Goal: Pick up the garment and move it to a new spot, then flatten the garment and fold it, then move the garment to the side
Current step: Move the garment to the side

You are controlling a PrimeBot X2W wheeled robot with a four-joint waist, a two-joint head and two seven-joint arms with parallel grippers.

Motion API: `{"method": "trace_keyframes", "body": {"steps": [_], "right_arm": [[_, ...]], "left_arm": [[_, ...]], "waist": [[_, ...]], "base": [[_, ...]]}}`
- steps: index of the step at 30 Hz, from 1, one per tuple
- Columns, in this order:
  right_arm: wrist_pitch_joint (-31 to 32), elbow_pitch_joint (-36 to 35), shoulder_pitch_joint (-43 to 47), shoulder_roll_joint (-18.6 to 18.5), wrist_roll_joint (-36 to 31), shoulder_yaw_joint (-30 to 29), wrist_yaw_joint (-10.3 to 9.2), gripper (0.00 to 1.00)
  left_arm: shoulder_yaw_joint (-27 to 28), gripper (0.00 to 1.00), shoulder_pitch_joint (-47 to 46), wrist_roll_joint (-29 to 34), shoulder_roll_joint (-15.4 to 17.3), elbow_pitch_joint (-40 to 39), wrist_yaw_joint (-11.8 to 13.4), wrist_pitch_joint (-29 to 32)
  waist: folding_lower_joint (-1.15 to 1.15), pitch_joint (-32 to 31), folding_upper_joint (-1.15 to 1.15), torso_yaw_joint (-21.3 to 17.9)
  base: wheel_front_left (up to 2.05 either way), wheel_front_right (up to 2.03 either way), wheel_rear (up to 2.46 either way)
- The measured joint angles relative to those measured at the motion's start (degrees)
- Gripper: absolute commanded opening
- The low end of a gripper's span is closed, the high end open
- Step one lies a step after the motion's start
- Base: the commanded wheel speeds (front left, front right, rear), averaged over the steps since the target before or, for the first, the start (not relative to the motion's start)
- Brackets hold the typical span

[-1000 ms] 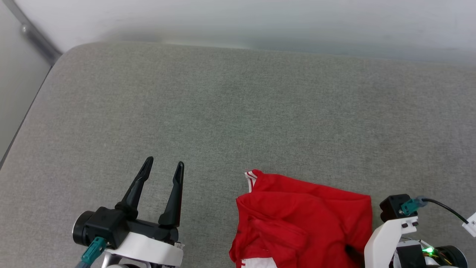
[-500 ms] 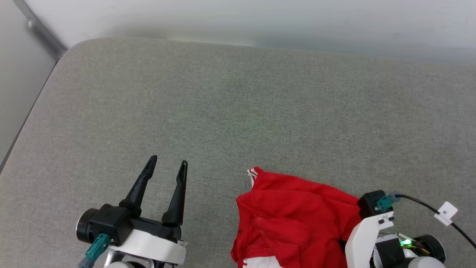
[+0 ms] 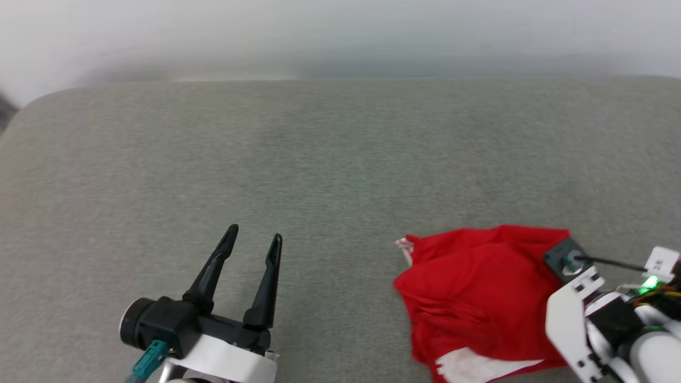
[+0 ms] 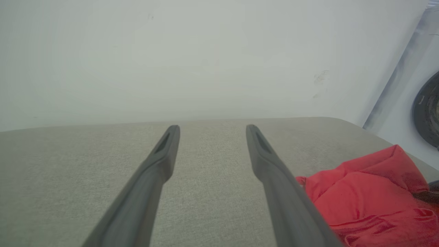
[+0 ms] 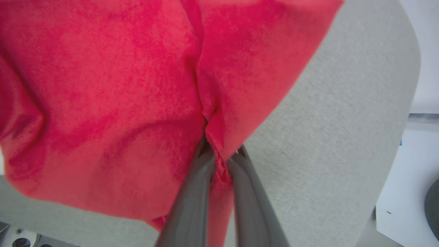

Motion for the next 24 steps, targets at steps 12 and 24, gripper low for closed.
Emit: {"method": "trace_keyframes", "body": {"steps": [12,24], "right_arm": [[-1.3,-1.1,-9.2,-17.6,0.1,-0.1,-0.01,0.0],[-13.7,15.6,-13.6,-18.6,-3.4,-14.9,-0.01,0.0]], "left_arm": [[-7.8,1.0,-6.4,0.9,1.3,-2.9,0.0,0.0],[-11.0,1.0,-14.0,1.6,6.0,-5.7,-0.1,0.0]], "waist": [[0.0,7.4,0.0,-10.1],[0.01,20.0,0.0,-14.6]], "base": [[0.0,0.0,0.0],[0.0,0.0,0.0]]}}
